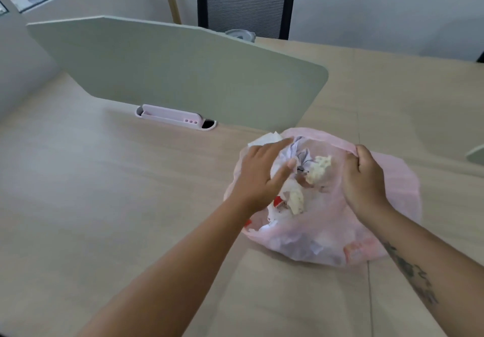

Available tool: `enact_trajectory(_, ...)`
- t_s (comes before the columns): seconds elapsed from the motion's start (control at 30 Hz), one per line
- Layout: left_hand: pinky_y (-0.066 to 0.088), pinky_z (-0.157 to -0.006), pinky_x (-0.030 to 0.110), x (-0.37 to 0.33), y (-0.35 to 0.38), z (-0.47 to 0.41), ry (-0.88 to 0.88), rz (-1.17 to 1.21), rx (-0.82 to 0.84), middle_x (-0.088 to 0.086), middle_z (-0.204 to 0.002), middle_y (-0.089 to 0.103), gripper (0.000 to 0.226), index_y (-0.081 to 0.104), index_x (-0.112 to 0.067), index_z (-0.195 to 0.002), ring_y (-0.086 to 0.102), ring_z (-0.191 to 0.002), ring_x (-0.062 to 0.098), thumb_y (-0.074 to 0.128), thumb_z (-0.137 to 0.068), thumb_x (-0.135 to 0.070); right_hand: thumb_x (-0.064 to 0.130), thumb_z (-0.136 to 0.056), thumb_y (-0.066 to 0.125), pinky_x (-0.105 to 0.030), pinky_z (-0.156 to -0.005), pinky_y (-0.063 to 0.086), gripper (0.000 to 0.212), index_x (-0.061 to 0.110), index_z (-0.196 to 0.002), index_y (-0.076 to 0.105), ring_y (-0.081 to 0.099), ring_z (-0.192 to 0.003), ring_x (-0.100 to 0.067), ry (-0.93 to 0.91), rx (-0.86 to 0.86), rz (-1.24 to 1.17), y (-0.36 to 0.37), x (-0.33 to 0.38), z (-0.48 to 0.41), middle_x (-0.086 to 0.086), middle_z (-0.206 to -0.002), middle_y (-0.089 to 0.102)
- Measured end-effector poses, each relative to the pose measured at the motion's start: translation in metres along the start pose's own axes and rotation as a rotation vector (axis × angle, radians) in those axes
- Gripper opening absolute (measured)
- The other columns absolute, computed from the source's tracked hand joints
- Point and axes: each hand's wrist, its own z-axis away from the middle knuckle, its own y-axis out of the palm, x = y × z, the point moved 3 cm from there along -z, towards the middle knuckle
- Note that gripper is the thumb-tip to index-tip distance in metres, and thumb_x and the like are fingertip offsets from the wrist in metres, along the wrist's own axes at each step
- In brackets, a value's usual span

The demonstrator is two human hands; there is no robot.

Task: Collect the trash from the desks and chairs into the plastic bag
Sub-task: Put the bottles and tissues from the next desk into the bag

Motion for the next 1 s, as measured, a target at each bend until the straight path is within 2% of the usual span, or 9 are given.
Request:
enact_trajectory(0.1, 0.031, -0.099, 0.028, 0.05, -0.007, 0.004, -0.309, -0.041, -0.274, -0.001, -0.124, 0.058, 0.034, 0.055, -0.018, -0.125, 0.043, -0.113, 0.015, 0.042, -0.099, -0.037, 0.021, -0.099, 0.033, -0.035, -0.066, 0.036, 0.022, 0.011, -0.093, 0.051, 0.051, -0.076, -0.028, 0.014, -0.033, 0.0, -0.02, -0.008, 0.005, -0.002, -0.077, 0.055)
enact_trajectory(0.2, 0.028, -0.105, 0.036, 0.105, -0.003, 0.015, -0.728, -0.109, -0.181, 0.012, -0.133, 0.055, 0.038, 0.051, -0.009, -0.131, 0.044, -0.125, 0.032, 0.046, -0.098, -0.027, 0.018, -0.099, 0.032, -0.033, -0.07, 0.033, 0.025, 0.008, -0.102, 0.055, 0.05, -0.082, -0.027, 0.058, -0.076, -0.002, -0.033, -0.018, 0.007, -0.005, -0.088, 0.058)
enact_trajectory(0.33, 0.042, -0.091, 0.031, 0.124, 0.006, 0.022, -0.899, 0.121, -0.148, 0.009, -0.119, 0.06, 0.049, 0.045, -0.003, -0.138, 0.056, -0.11, 0.027, 0.053, -0.095, -0.027, 0.017, -0.099, 0.031, -0.031, -0.069, 0.031, 0.028, 0.006, -0.108, 0.056, 0.05, -0.08, -0.027, 0.099, -0.096, -0.011, -0.043, -0.028, 0.008, -0.006, -0.091, 0.058)
enact_trajectory(0.37, 0.042, -0.086, 0.03, 0.125, 0.008, 0.021, -0.907, 0.111, -0.127, 0.008, -0.114, 0.061, 0.044, 0.05, -0.003, -0.132, 0.058, -0.106, 0.027, 0.052, -0.096, -0.029, 0.017, -0.099, 0.031, -0.031, -0.069, 0.031, 0.029, 0.008, -0.11, 0.056, 0.05, -0.08, -0.027, 0.107, -0.101, -0.006, -0.045, -0.03, 0.007, -0.007, -0.092, 0.059)
enact_trajectory(0.43, 0.043, -0.075, 0.032, 0.125, 0.012, 0.018, -0.879, 0.02, -0.072, 0.006, -0.092, 0.063, 0.027, 0.062, -0.005, -0.1, 0.06, -0.092, 0.029, 0.049, -0.096, -0.029, 0.017, -0.1, 0.03, -0.032, -0.07, 0.033, 0.03, 0.01, -0.114, 0.055, 0.05, -0.081, -0.025, 0.122, -0.108, -0.002, -0.048, -0.033, 0.008, -0.006, -0.095, 0.059)
enact_trajectory(0.5, 0.041, -0.065, 0.034, 0.123, 0.013, 0.017, -0.821, -0.072, -0.042, 0.005, -0.07, 0.055, 0.029, 0.055, -0.003, -0.076, 0.052, -0.074, 0.028, 0.047, -0.096, -0.023, 0.017, -0.099, 0.03, -0.033, -0.071, 0.035, 0.029, 0.01, -0.113, 0.055, 0.051, -0.08, -0.026, 0.131, -0.112, -0.009, -0.049, -0.036, 0.008, -0.007, -0.095, 0.059)
enact_trajectory(0.63, 0.041, -0.063, 0.035, 0.106, 0.002, 0.01, -0.791, -0.037, -0.15, 0.005, -0.081, 0.055, 0.025, 0.05, -0.004, -0.089, 0.051, -0.074, 0.028, 0.037, -0.099, -0.023, 0.018, -0.099, 0.031, -0.032, -0.07, 0.033, 0.027, 0.011, -0.109, 0.056, 0.051, -0.081, -0.026, 0.136, -0.125, -0.01, -0.053, -0.037, 0.007, -0.005, -0.092, 0.059)
enact_trajectory(0.77, 0.037, -0.06, 0.035, 0.072, -0.023, -0.008, -0.693, 0.006, -0.249, 0.006, -0.081, 0.052, 0.024, 0.043, -0.009, -0.089, 0.049, -0.074, 0.027, 0.031, -0.101, -0.027, 0.015, -0.097, 0.032, -0.036, -0.059, 0.034, 0.02, 0.007, -0.086, 0.047, 0.045, -0.066, -0.023, 0.098, -0.137, -0.025, -0.061, -0.026, 0.009, -0.004, -0.073, 0.051)
enact_trajectory(1.0, 0.028, -0.06, 0.034, -0.015, -0.095, -0.045, -0.427, -0.077, -0.389, -0.002, -0.076, 0.047, 0.022, 0.044, -0.011, -0.092, 0.045, -0.076, 0.024, 0.033, -0.103, -0.027, 0.016, -0.095, 0.033, -0.039, -0.062, 0.035, 0.019, 0.006, -0.089, 0.047, 0.048, -0.072, -0.032, -0.011, -0.21, -0.032, -0.093, 0.021, 0.001, -0.007, -0.076, 0.053)
